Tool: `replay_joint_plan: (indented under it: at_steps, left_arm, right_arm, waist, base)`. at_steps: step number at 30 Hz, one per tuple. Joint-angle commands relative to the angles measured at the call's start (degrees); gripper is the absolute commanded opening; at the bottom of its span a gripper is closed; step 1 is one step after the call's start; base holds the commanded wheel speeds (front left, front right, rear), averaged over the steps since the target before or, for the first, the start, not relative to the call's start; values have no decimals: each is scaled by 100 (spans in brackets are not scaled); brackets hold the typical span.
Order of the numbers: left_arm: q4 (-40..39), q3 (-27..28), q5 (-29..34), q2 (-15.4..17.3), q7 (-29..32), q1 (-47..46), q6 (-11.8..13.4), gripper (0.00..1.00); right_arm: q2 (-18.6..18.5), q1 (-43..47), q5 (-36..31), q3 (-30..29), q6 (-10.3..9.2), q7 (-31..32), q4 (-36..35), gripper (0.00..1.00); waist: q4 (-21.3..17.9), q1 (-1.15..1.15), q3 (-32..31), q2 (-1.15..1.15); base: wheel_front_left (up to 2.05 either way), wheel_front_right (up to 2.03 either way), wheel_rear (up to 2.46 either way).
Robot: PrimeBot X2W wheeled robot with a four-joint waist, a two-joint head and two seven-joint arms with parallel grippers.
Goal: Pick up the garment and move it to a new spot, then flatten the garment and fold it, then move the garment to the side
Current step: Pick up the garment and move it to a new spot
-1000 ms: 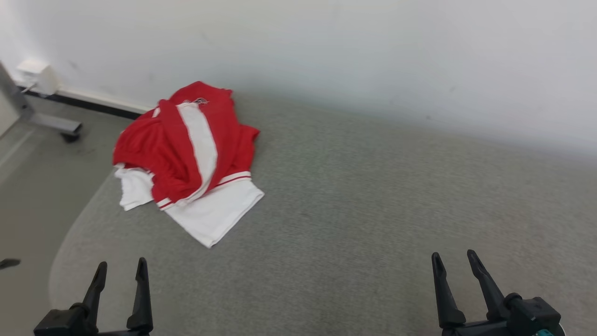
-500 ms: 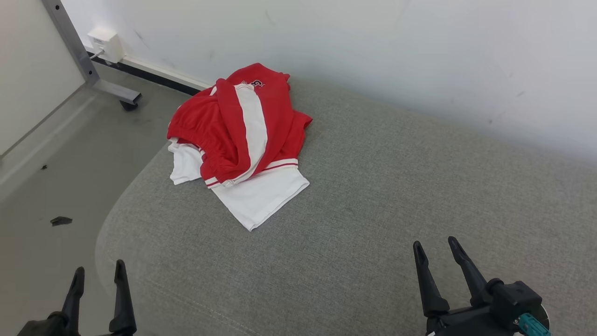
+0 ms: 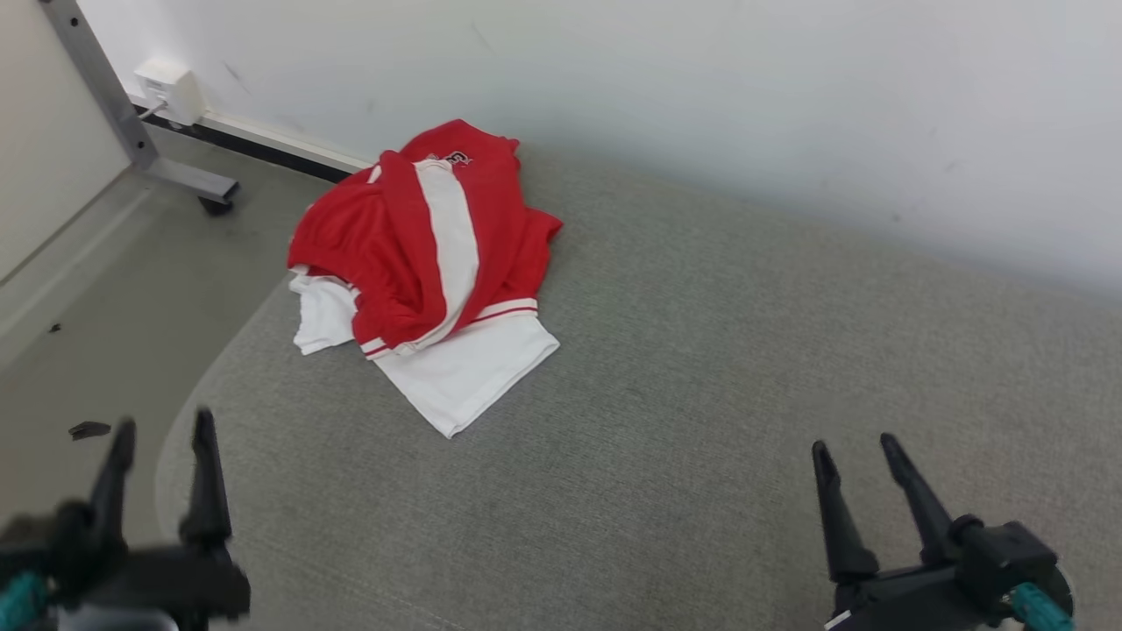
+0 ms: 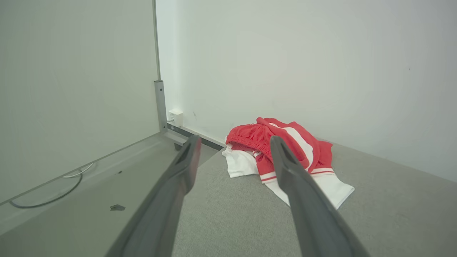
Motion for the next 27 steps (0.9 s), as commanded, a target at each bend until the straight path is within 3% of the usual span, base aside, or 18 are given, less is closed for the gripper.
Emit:
replay_joint_plan:
  at_steps: [1,16,27]
  left_arm:
    - [-10,21,-106,82,33,-411,-62,100]
    - [636,194,-484,929,580,-3348,-453,100]
    - [2094,204,-658,1484,976,-4518,-573,100]
  right_arm:
    - [-96,-100,-63,-68,-12,43,-81,100]
    - [-321,-632,-268,-887,-12,165,-728,100]
    - [-279,-711,-328,-1166,-12,162,-977,100]
  waist:
    - [-509,0,489,0]
    - [-1973,0,2121,0]
    - [-2469,0,2550,0]
  base:
    - [0,0,0]
    - [0,0,0]
    - [0,0,0]
